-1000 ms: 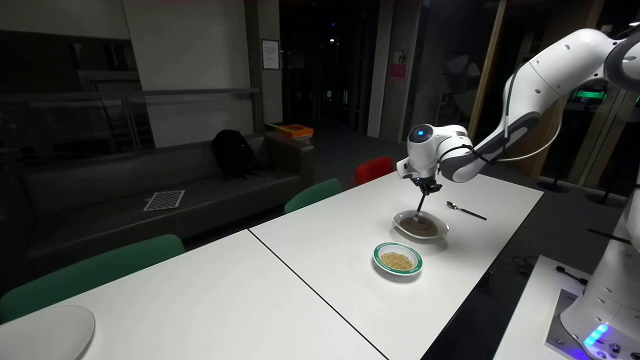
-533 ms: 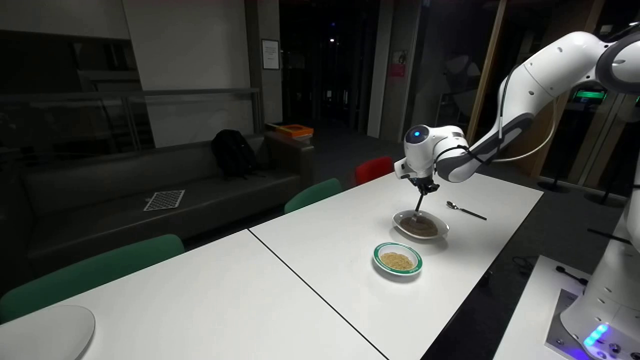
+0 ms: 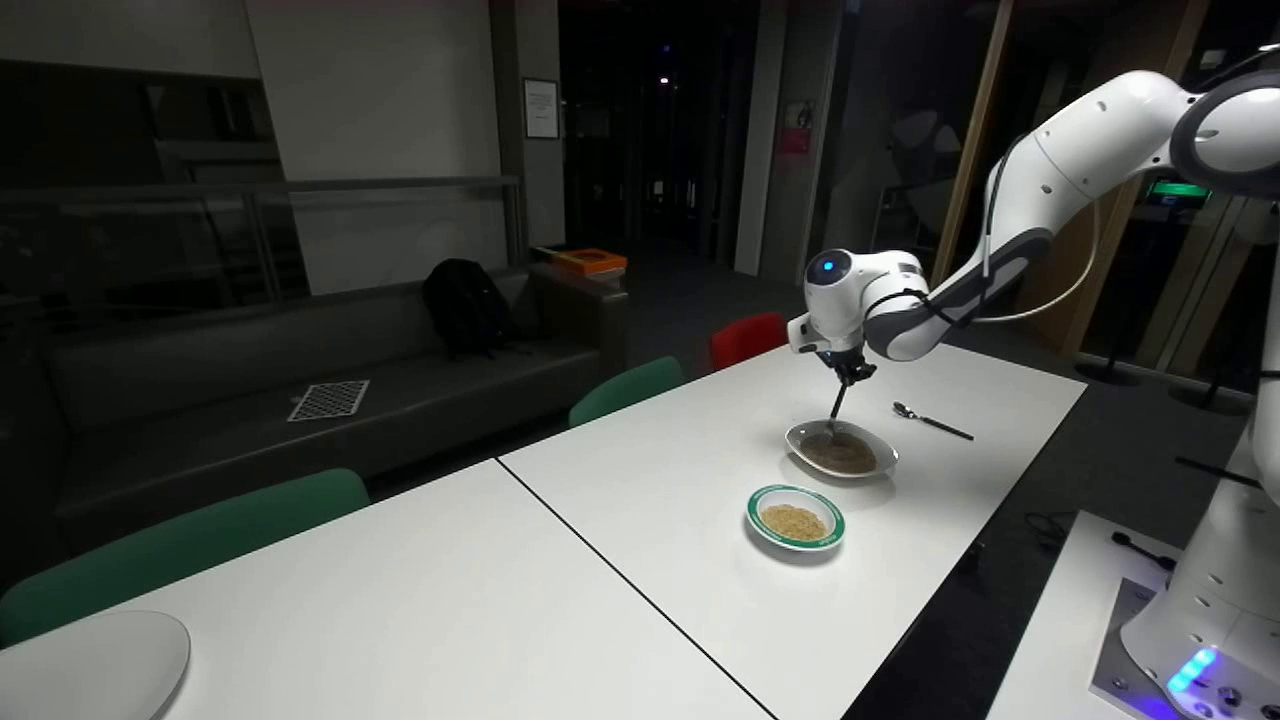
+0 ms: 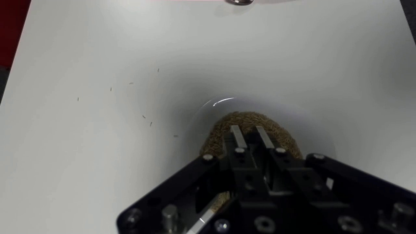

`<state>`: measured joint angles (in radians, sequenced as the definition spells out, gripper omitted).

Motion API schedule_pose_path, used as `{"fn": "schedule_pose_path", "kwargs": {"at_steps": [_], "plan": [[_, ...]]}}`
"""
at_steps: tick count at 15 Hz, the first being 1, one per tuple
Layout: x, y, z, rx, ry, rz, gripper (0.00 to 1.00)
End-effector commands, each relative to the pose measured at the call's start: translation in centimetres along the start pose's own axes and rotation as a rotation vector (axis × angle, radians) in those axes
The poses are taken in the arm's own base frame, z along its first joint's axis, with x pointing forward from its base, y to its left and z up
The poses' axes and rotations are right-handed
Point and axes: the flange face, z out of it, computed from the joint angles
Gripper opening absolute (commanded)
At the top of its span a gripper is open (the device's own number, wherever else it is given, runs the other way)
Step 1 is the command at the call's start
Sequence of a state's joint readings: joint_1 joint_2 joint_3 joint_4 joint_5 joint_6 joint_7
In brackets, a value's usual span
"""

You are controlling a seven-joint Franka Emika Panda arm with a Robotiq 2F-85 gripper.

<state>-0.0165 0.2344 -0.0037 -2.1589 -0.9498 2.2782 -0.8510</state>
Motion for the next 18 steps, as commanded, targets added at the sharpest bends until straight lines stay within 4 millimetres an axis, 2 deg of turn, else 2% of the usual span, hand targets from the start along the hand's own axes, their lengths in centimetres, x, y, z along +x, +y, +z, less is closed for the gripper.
{"fn": "schedule_pose_path", "kwargs": {"at_steps": [1,8,18], "plan": [[-1.5,0.8,0.5,0.011,-0.023,-0.001,0.03],[-3.6,0.5,2.0,0.037,-0.028,0.038,0.03],[-6.3,-1.1,4.4,0.084,-0.026,0.096,0.03]]}}
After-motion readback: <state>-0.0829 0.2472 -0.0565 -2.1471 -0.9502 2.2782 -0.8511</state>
